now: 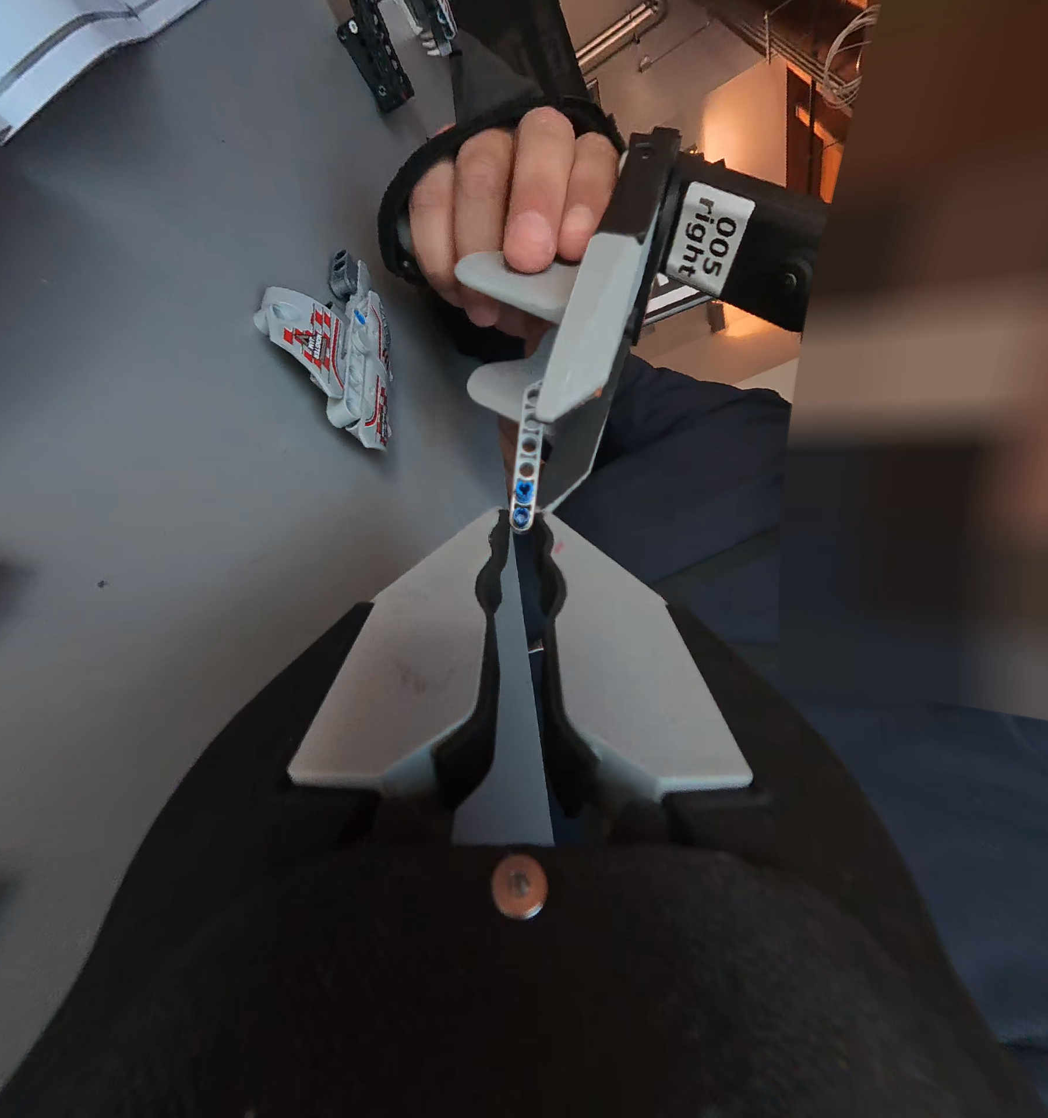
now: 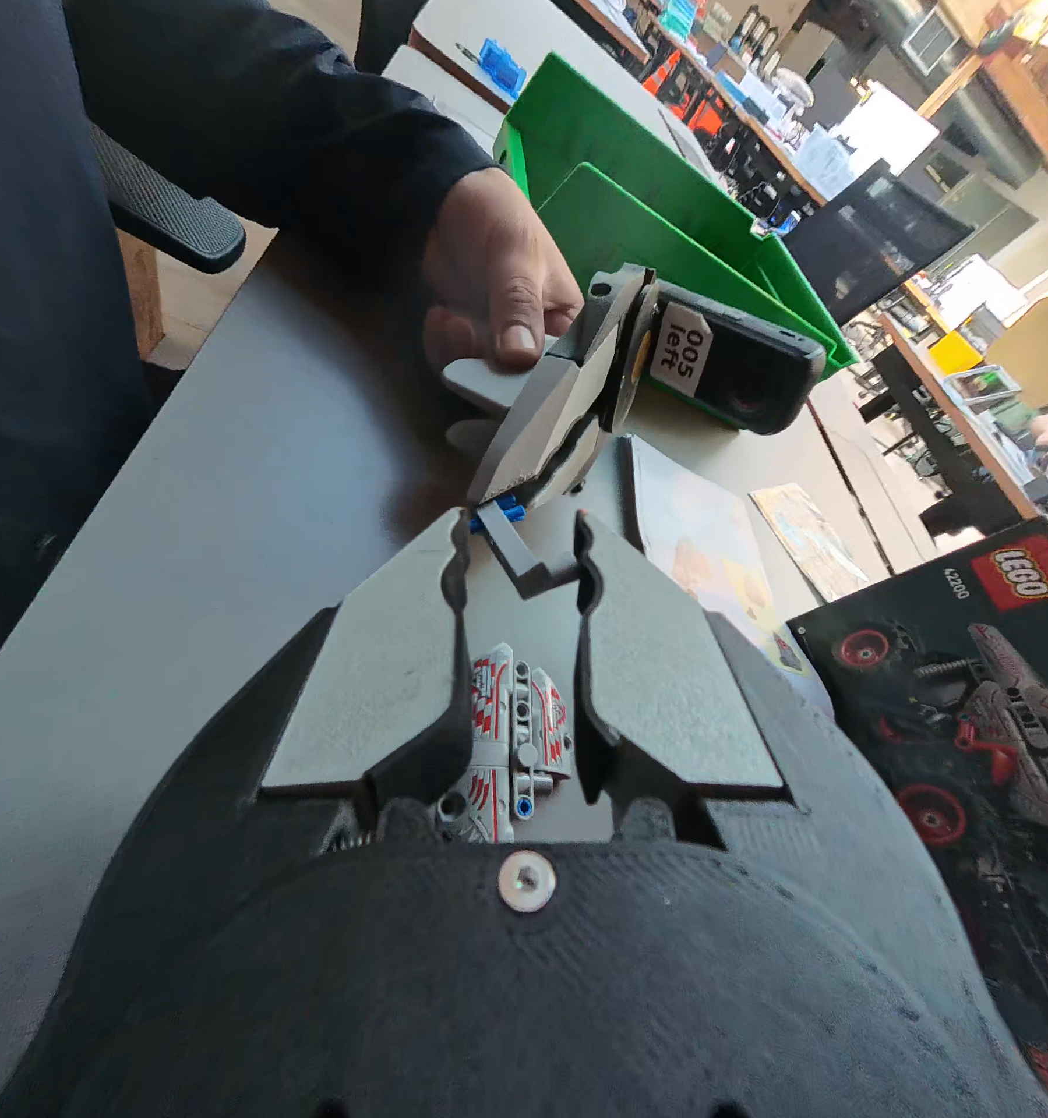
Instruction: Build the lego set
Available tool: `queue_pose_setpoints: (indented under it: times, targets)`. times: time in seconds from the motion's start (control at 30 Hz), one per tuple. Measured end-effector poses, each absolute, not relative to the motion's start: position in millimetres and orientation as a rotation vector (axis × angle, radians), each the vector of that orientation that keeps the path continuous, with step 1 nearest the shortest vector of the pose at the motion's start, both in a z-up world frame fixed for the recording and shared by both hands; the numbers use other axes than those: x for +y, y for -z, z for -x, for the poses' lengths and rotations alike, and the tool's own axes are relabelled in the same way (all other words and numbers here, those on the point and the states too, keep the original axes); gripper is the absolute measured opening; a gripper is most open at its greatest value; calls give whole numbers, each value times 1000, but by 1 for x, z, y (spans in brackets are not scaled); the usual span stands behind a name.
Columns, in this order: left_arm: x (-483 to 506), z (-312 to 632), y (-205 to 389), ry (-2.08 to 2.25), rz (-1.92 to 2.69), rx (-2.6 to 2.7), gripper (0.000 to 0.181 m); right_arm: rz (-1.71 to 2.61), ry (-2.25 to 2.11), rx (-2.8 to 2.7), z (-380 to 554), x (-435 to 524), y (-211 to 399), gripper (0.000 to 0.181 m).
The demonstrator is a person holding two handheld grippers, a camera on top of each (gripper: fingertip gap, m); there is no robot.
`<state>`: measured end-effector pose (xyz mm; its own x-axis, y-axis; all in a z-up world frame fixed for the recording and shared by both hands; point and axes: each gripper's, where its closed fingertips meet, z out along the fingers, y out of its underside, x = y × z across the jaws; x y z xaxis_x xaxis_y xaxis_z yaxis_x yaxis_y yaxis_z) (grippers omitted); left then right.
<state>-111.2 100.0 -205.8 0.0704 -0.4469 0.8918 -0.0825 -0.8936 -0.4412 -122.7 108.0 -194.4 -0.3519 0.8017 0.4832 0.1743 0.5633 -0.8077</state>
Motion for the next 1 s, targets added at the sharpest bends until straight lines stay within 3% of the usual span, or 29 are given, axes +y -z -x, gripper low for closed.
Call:
queue_pose_setpoints:
  times: [0.07,0.3,0.43,0.57,1.0]
  targets:
    - [98,109,206,1911,2075,544,5,765,-809,-1839,121,108,193,26]
    - [95,107,202,1952,2046,551,5,718,-816,-1894,115,101,196,35]
    - [92,103,201,1968,2039,563,6,714,-721,-1912,119,104,204,18]
    - [97,105,199,1944,2012,528,5,747,-730,-1879,118,109,201,25]
    - [111,109,196,1827,1969,501,5,776,-755,-1842,117,112,198,19]
